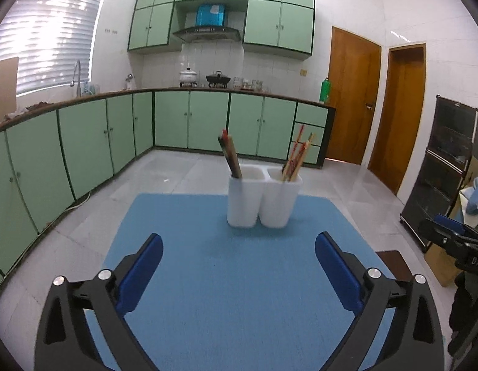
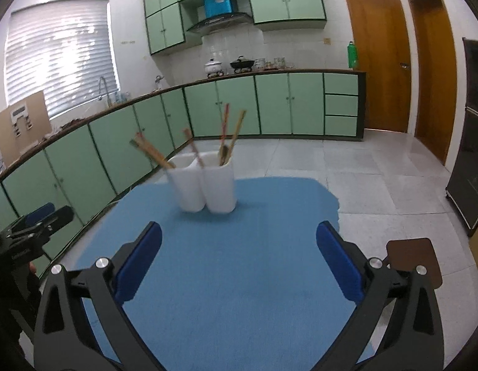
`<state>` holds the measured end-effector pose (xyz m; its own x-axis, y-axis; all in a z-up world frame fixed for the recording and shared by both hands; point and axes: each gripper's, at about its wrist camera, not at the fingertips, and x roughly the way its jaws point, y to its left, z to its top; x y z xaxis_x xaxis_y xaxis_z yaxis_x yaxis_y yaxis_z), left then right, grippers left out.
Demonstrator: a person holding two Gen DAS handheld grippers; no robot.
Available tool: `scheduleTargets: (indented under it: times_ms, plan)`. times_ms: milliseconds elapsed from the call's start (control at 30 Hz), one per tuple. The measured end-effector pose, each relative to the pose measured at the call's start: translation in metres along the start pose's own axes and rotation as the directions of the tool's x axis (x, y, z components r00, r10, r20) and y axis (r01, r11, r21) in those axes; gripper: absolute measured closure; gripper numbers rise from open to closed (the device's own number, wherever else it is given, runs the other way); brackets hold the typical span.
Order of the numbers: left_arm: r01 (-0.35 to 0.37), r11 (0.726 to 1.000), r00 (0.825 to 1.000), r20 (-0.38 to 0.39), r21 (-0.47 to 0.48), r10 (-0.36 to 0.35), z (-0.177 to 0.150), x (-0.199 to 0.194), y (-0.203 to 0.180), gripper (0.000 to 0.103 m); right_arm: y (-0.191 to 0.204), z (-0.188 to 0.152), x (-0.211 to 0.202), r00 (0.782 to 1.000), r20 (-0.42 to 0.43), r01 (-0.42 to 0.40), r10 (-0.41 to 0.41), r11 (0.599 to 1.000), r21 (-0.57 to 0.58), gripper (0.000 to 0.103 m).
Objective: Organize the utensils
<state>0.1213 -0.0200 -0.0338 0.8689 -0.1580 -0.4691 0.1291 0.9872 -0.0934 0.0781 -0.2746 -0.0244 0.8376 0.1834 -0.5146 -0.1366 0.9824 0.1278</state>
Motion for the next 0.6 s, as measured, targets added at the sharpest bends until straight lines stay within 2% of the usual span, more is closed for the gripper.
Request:
scheduleTargets:
  times_ms: [167, 600]
  plan:
    - [0.009, 1.0, 1.0, 0.005, 0.005, -0.009, -0.009, -0.024, -0.008, 0.006, 0.023, -0.004, -0.018, 1.0, 0.013, -0.017, 0.018, 0.998, -0.053, 0.006]
    - [-0.004, 1.0, 0.994, 0.113, 0.031, 0.001, 0.013, -0.075, -0.023, 0.006, 0.045, 0.025, -0.06, 0.992, 0.093, -0.074, 0.081, 0.994, -0.084, 0.006]
